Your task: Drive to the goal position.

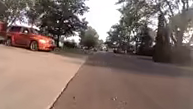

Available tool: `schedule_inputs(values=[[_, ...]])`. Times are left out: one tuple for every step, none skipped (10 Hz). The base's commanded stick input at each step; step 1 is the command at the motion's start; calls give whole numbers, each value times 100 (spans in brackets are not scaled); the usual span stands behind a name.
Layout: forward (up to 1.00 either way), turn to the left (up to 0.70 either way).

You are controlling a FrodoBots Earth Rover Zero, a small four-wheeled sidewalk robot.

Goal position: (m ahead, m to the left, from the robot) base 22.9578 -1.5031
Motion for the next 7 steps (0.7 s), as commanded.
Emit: schedule_inputs(values=[[100,0],[100,0],[100,0],[100,0],[100,0],[100,0],[100,0]])
